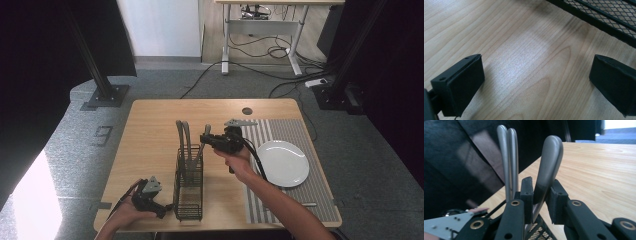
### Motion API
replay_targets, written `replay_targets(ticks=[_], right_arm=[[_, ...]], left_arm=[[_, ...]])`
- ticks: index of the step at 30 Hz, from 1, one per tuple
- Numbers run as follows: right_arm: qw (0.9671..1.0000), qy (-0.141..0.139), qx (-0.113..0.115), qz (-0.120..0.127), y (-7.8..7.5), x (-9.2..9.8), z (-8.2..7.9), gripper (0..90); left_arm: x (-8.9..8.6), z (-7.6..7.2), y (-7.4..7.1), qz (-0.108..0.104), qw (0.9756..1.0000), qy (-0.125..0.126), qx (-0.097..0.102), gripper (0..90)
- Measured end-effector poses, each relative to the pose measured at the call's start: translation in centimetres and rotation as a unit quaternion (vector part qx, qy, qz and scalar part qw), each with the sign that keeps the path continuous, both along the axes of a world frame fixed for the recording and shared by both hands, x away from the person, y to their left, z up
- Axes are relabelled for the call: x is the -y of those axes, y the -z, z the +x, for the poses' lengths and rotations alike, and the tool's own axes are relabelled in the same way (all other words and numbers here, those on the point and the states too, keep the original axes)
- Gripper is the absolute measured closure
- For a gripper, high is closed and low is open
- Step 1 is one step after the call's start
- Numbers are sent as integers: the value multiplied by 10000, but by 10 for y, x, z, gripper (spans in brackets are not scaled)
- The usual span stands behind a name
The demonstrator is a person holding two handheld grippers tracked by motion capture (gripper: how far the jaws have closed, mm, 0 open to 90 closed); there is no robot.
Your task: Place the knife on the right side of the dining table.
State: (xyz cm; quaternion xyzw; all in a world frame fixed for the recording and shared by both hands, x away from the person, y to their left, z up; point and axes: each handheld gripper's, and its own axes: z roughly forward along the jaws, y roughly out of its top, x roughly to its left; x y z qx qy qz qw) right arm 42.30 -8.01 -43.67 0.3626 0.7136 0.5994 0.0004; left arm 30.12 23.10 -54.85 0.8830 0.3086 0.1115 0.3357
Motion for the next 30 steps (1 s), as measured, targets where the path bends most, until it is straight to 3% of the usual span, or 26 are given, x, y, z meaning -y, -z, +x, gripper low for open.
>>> replay_targets(ticks=[8, 12, 15, 21, 25, 30], right_arm=[[9986, -130, -95, 508, -3, 0, -4, 826], [9986, -65, 95, 511, -9, 2, -6, 829], [9981, -27, 111, 609, -12, 6, -7, 829], [9949, 124, 442, 895, -38, 27, -15, 830], [9903, 241, 855, 1065, -66, 47, -24, 830], [9870, 342, 1030, 1187, -81, 63, -30, 830]], left_arm=[[0, 0, 0, 0, 10000, -5, 0, 0], [0, 0, 0, -1, 10000, -1, -2, 0], [0, 0, 0, 17, 10000, 11, -4, 0], [0, 0, 0, 15, 10000, 12, -4, 0], [0, 0, 0, 14, 10000, 14, -4, 0], [0, 0, 0, 12, 10000, 10, 1, 0]])
